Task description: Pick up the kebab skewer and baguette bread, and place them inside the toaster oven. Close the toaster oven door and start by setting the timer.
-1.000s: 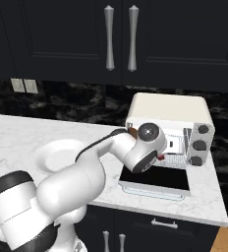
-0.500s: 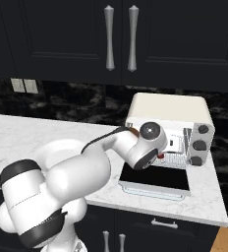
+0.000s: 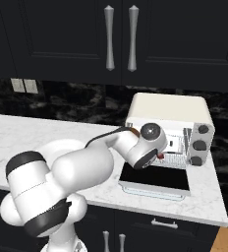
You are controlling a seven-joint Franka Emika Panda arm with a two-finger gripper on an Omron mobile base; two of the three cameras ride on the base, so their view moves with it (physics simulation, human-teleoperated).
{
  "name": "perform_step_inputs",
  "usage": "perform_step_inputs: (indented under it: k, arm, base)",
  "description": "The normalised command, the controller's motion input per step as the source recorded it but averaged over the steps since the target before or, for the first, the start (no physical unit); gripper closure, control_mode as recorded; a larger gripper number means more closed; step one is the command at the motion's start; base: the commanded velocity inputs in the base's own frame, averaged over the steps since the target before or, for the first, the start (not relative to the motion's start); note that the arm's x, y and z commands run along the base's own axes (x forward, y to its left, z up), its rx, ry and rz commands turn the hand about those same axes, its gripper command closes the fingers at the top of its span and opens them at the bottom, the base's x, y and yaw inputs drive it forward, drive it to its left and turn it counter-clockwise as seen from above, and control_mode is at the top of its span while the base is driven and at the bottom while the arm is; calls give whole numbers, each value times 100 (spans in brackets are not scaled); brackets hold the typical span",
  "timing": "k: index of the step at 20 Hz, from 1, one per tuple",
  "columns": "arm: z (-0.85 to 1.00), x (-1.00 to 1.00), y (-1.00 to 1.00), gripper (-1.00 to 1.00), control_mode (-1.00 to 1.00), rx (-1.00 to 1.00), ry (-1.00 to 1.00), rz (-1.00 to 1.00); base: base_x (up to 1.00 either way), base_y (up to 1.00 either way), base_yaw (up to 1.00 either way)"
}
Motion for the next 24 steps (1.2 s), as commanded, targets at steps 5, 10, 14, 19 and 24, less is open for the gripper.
perform_step_inputs:
  k: [5,10,14,19,24]
  arm:
    - [-7,15,-12,100,-100,0,0,0]
    - [-6,5,-10,100,-100,0,0,0]
    - [-4,0,-2,-100,-100,0,0,0]
    - [-3,0,0,-100,-100,0,0,0]
    - [0,0,0,-100,-100,0,0,0]
  base:
    - [0,0,0]
    - [0,0,0]
    - [0,0,0]
    - [0,0,0]
    - [0,0,0]
